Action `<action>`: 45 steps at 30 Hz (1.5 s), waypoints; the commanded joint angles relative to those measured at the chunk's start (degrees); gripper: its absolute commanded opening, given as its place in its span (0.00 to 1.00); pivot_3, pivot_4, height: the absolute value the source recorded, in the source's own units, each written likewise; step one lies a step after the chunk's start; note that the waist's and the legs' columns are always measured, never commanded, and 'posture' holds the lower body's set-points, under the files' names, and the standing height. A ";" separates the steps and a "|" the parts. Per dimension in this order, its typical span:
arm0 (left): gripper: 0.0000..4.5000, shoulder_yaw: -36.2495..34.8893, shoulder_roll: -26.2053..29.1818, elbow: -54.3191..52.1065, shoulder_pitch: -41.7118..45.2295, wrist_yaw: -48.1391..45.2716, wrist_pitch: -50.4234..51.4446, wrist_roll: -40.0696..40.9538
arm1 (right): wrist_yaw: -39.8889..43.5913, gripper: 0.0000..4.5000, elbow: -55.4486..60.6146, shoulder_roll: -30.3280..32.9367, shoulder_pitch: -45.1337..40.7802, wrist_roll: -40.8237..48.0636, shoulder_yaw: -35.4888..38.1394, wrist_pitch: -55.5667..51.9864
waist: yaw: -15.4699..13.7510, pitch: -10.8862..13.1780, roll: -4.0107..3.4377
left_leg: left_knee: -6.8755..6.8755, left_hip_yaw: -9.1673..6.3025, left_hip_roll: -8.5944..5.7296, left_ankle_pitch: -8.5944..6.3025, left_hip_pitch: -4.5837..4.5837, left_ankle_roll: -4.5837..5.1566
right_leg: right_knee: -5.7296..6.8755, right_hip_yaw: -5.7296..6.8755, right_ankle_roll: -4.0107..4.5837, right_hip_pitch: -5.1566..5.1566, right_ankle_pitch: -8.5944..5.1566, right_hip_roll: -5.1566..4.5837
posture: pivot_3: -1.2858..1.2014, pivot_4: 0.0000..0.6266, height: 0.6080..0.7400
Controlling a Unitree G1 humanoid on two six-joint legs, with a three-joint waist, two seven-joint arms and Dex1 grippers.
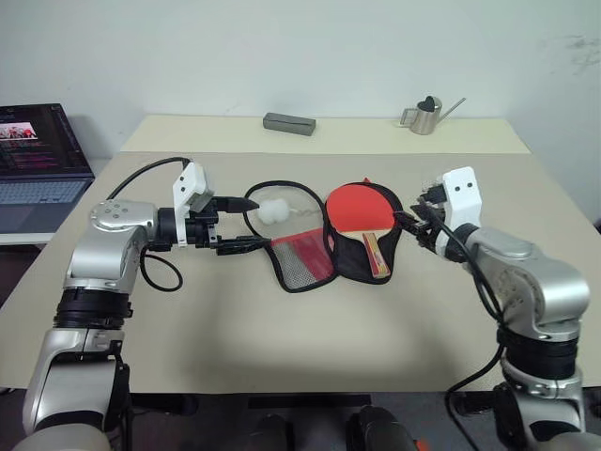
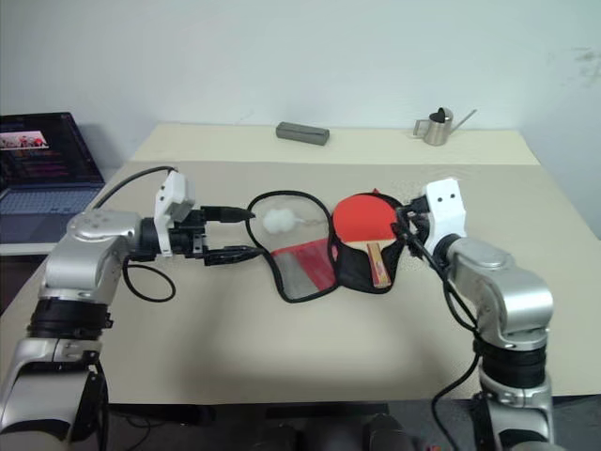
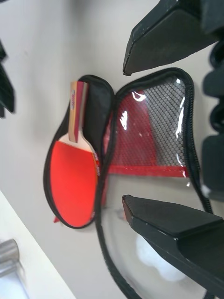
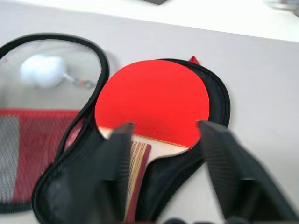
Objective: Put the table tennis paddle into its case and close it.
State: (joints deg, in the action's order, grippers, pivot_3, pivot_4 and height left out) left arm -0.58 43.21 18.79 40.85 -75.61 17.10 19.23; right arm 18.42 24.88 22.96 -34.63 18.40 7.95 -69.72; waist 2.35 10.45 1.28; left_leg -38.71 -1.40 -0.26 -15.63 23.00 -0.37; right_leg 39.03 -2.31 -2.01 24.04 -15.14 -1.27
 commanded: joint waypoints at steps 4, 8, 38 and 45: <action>1.00 -2.42 2.31 1.83 0.00 1.53 -2.01 -0.90 | 5.17 0.01 0.48 5.57 -0.85 3.85 0.74 -0.10 | -0.03 0.00 0.00 | 0.00 0.01 -0.01 0.00 0.01 0.00 | 0.00 -0.01 0.00 0.00 0.00 -0.01 | 0.52 0.24 1.00; 1.00 -2.80 2.69 4.19 -0.38 2.56 -3.14 -1.83 | 7.51 0.01 1.35 7.34 -0.60 6.10 0.24 -0.46 | -0.04 0.00 0.00 | 0.00 0.00 0.00 0.00 0.01 0.00 | 0.00 0.00 0.00 0.00 0.00 0.00 | 0.52 0.24 1.00; 1.00 3.05 -2.35 31.07 8.89 9.13 -16.85 -16.05 | 36.62 0.01 -0.48 31.32 -7.41 28.26 2.90 6.68 | -0.57 0.02 0.04 | -0.04 0.01 0.00 -0.02 0.03 0.04 | -0.04 0.04 -0.01 -0.02 0.00 -0.04 | 0.52 0.24 1.00; 1.00 4.43 -6.96 37.39 12.52 13.44 -19.85 -19.00 | 36.61 0.01 -1.29 32.36 -7.15 27.76 1.93 8.58 | -0.65 0.03 0.05 | -0.05 0.00 0.00 -0.02 0.06 0.04 | -0.04 0.04 -0.01 -0.01 0.00 -0.05 | 0.52 0.24 1.00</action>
State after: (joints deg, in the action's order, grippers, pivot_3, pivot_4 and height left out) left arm 4.14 36.37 55.65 51.44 -63.13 -1.33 0.86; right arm 54.89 23.27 54.24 -41.16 45.90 9.32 -62.29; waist 1.70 10.48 1.34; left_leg -38.76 -1.39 -0.27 -15.65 23.06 -0.34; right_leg 39.00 -2.28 -2.02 24.03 -15.14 -1.33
